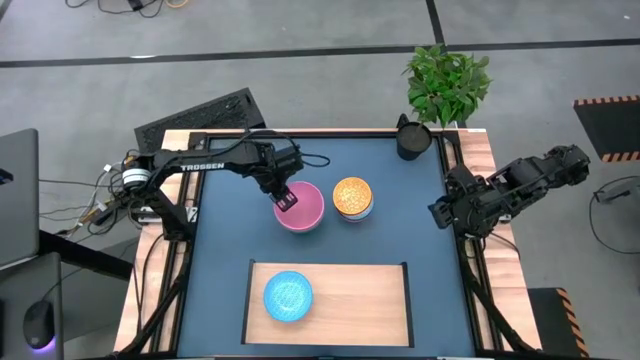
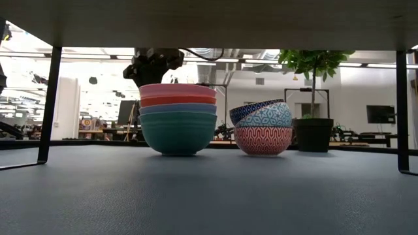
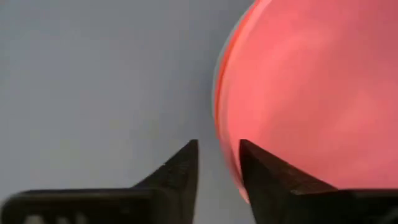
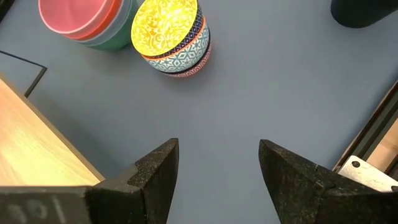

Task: Place and stack bowls onto a shelf
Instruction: Put the pink bowl on the shelf

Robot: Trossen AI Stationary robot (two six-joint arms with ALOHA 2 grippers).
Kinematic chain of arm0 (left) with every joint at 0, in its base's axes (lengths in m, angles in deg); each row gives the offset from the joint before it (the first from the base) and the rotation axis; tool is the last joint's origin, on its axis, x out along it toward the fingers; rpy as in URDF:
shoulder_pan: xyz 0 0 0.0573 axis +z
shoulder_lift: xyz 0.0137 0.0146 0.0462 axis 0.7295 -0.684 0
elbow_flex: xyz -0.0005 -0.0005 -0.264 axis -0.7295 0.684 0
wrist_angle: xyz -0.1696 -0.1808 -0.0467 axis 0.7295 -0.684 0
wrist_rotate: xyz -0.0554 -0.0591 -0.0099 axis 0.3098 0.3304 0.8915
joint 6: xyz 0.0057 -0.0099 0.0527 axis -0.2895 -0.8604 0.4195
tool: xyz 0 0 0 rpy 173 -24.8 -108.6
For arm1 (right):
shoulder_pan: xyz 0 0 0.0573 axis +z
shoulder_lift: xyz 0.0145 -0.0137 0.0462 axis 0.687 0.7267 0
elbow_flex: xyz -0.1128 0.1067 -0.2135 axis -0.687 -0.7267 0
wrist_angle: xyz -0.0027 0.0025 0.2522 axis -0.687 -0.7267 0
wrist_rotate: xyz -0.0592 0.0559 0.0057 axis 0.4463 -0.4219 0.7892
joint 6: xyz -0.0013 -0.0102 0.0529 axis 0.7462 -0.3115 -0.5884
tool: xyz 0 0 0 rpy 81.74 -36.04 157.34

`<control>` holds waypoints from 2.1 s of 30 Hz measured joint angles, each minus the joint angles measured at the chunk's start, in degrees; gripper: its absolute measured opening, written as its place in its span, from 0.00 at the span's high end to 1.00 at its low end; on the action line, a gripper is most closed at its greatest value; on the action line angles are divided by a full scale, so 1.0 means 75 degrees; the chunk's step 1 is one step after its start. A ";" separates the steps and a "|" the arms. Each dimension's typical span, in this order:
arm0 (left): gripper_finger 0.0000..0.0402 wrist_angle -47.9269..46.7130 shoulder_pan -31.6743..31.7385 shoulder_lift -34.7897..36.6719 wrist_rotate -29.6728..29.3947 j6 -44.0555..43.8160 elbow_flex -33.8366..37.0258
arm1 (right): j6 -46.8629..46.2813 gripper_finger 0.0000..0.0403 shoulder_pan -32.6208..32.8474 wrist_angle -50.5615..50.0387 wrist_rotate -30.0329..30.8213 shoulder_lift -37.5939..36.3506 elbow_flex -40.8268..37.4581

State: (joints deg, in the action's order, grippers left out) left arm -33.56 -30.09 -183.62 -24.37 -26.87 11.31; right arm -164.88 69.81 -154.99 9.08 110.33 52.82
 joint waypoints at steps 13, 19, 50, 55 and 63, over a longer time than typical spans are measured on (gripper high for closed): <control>1.00 -0.0155 -0.0320 0.0000 0.0219 -0.0400 -0.0441 | 0.0017 0.38 0.0000 0.0000 -0.0006 0.0000 0.0000; 1.00 -0.0302 -0.0346 0.0003 0.0207 -0.0450 -0.0909 | 0.0020 0.38 0.0000 0.0000 -0.0009 0.0000 0.0000; 1.00 0.0520 -0.2386 0.0006 0.1010 -0.1943 -0.4989 | 0.0020 0.38 0.0009 0.0050 0.0050 0.0000 -0.0289; 1.00 0.1160 -0.2822 -0.0071 0.0761 -0.2060 -0.4992 | 0.0020 0.38 0.0009 0.0052 0.0052 0.0000 -0.0289; 1.00 0.1890 -0.3348 -0.0808 0.1157 -0.2008 -0.4992 | 0.0026 0.38 0.0006 0.0052 0.0047 -0.0002 -0.0289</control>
State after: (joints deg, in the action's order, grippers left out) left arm -19.39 -55.20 -189.68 -15.69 -41.93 -26.13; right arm -164.68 69.85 -154.60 9.43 110.31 50.66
